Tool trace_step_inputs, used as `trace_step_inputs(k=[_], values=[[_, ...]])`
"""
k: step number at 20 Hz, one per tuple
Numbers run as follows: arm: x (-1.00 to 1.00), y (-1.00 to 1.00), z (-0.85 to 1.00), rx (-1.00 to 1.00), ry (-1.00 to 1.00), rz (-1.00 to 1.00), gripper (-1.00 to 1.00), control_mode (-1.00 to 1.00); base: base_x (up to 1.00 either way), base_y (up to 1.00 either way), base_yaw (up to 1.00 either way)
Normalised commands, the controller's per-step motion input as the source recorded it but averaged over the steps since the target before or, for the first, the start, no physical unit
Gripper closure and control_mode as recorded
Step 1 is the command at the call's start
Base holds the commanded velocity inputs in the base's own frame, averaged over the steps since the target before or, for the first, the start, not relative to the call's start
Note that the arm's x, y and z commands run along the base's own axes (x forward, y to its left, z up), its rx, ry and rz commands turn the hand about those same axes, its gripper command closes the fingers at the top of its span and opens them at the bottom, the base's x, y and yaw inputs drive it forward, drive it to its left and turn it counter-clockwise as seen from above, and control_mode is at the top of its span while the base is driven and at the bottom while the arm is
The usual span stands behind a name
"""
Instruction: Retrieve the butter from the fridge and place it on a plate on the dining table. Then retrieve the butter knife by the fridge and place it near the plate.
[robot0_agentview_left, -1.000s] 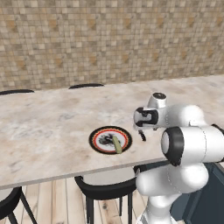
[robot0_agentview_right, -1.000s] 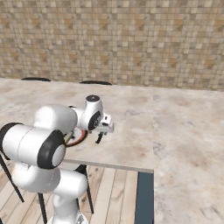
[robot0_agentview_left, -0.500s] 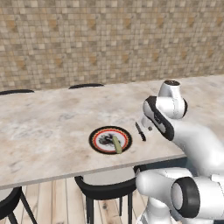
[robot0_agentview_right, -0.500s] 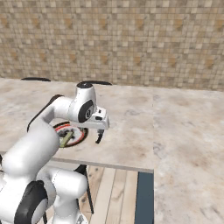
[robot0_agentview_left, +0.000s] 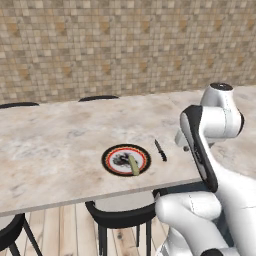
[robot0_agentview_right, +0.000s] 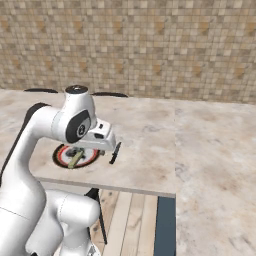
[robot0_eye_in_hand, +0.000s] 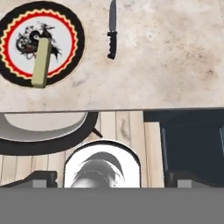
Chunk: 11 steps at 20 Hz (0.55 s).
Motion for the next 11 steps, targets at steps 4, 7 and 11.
trace_step_inputs(k=[4, 7, 11], values=[[-0.61, 0.13, 0.33, -0.11, 0.0, 0.0, -1.0, -1.0, 0.0, 0.0, 0.0], [-0.5, 0.3, 0.23, -0.16, -0.05, 0.0, -1.0, -1.0, 0.0, 0.0, 0.0], [-0.28, 0.19, 0.06, -0.1, -0.01, 0.0, -1.0, -1.0, 0.0, 0.0, 0.0]])
